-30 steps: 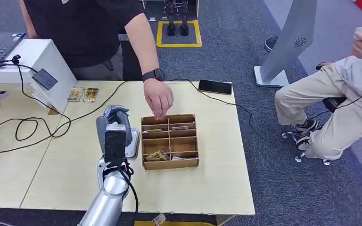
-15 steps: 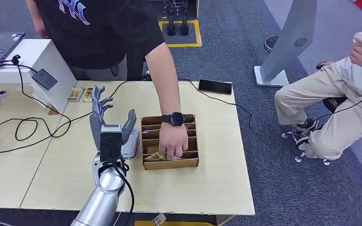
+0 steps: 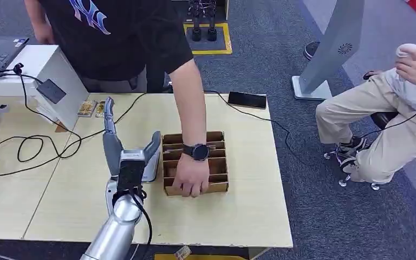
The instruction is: Pass the card to the sensor for recognition and then transmit it.
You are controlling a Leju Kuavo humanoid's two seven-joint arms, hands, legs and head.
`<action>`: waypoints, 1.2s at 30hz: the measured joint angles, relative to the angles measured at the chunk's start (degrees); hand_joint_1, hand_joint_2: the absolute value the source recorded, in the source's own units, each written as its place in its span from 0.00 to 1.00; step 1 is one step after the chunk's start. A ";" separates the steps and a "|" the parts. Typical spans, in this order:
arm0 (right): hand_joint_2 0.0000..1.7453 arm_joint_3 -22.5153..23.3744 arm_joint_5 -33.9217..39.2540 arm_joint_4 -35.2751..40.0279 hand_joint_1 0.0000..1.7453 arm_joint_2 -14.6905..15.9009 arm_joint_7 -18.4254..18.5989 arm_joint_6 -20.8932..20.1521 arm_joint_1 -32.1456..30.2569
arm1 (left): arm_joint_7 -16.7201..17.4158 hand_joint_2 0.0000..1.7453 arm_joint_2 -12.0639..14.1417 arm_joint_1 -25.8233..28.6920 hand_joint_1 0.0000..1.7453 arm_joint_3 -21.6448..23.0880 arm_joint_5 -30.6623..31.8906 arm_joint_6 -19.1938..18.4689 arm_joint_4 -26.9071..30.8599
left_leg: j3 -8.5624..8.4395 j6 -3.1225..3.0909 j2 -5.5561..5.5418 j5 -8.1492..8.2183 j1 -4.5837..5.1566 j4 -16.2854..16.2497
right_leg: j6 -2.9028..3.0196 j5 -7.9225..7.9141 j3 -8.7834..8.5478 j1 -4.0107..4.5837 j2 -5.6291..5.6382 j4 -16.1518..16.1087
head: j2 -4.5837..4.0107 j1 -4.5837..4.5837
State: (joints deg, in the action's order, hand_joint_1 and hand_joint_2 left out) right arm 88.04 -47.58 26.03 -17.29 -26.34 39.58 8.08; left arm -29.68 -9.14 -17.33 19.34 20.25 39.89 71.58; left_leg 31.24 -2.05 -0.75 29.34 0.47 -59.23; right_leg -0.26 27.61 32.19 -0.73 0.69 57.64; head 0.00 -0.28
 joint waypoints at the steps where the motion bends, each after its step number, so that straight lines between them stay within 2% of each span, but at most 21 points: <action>1: 1.00 0.00 -0.07 -0.15 0.00 0.13 -0.04 0.00 0.01 | -0.24 1.00 0.00 0.28 0.00 0.00 1.49 0.02 0.00 | 0.00 0.00 0.00 0.00 0.00 0.00 | 0.00 0.00 0.00 0.00 0.00 0.00 | 0.00 -0.02; 6: 1.00 0.00 -1.03 -0.98 0.00 0.70 -0.79 0.00 0.12 | -3.37 1.00 -0.48 1.83 0.00 -1.56 14.89 0.04 0.02 | 0.00 0.00 0.01 0.00 0.00 0.00 | 0.00 0.00 0.00 -0.01 0.00 0.00 | 0.00 -0.02; 10: 1.00 0.00 -1.97 -1.84 0.00 1.25 -1.16 0.00 0.23 | -7.76 1.00 -2.47 3.09 0.00 -6.24 30.13 0.07 0.02 | 0.00 0.00 0.00 0.00 0.01 0.00 | 0.00 0.00 0.00 -0.01 0.00 0.00 | 0.00 0.00; 13: 1.00 0.00 -2.49 -2.34 0.00 1.55 -1.16 0.00 0.22 | -9.66 1.00 -4.09 3.48 0.00 -10.04 37.95 0.07 0.00 | -0.01 0.00 0.00 0.00 0.01 0.00 | 0.00 0.00 0.00 -0.01 0.00 0.00 | 0.00 0.00; 19: 1.00 0.00 -2.89 -3.04 0.00 1.86 -1.11 0.00 0.23 | -10.27 1.00 -5.27 3.79 0.00 -14.62 43.31 0.07 -0.09 | -0.02 0.00 0.01 0.00 0.00 0.00 | 0.00 0.00 0.02 0.00 0.01 0.00 | 0.00 0.00; 28: 1.00 0.00 -3.23 -3.56 0.00 2.01 -1.09 0.00 0.23 | -9.66 1.00 -5.40 3.91 0.00 -17.03 47.44 0.07 -0.92 | -0.02 0.00 0.02 0.00 0.00 0.00 | 0.00 0.00 0.03 0.00 0.02 0.00 | 0.00 0.00; 36: 1.00 0.00 -3.41 -3.61 0.00 2.03 -0.90 0.00 0.23 | -5.62 1.00 -5.33 3.77 0.00 -17.22 50.46 0.07 -2.19 | -0.02 0.00 0.02 0.00 0.01 0.00 | 0.00 0.00 0.03 0.00 0.02 0.00 | 0.00 -0.02</action>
State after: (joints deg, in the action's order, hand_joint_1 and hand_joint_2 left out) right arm 88.04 -50.99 22.43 -15.26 -27.23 39.58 8.31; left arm -35.30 -14.47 -13.55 2.12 70.71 39.95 69.40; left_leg 31.21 -2.05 -0.74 29.34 0.48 -59.23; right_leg -0.26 27.61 32.22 -0.74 0.71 57.64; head 0.00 -0.31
